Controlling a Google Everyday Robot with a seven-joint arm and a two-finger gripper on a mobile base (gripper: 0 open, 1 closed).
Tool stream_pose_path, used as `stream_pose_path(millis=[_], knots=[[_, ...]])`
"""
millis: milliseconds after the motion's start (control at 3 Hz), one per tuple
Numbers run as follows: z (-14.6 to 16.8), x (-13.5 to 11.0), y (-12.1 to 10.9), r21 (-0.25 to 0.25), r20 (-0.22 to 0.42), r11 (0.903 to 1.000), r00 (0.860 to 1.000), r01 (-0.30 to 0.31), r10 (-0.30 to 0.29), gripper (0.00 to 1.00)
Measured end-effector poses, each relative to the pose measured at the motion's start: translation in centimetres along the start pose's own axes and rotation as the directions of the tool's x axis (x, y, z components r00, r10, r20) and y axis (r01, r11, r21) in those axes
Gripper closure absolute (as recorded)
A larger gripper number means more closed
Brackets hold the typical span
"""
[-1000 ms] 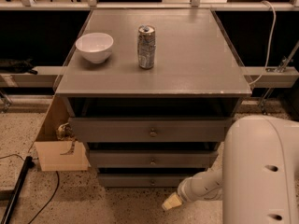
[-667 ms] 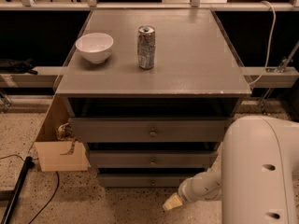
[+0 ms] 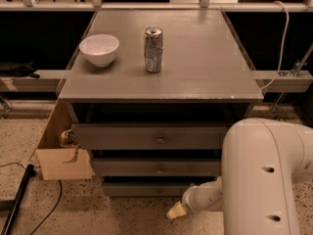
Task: Open bottom drawer
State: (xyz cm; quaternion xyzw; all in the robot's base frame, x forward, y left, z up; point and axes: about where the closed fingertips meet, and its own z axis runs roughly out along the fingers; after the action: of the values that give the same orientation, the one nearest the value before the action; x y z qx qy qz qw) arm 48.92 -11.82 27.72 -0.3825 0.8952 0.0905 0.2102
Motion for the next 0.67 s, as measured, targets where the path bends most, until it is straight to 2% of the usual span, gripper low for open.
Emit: stream_pose_path(millis=[333,667], knots=[[0.6,-1.09,-1.05,0.049,0.016,0.9986,1.0,0.02,-0.021,0.0],[0.6,-1.09,-1.05,0.049,0.016,0.9986,1.0,0.02,-0.021,0.0]])
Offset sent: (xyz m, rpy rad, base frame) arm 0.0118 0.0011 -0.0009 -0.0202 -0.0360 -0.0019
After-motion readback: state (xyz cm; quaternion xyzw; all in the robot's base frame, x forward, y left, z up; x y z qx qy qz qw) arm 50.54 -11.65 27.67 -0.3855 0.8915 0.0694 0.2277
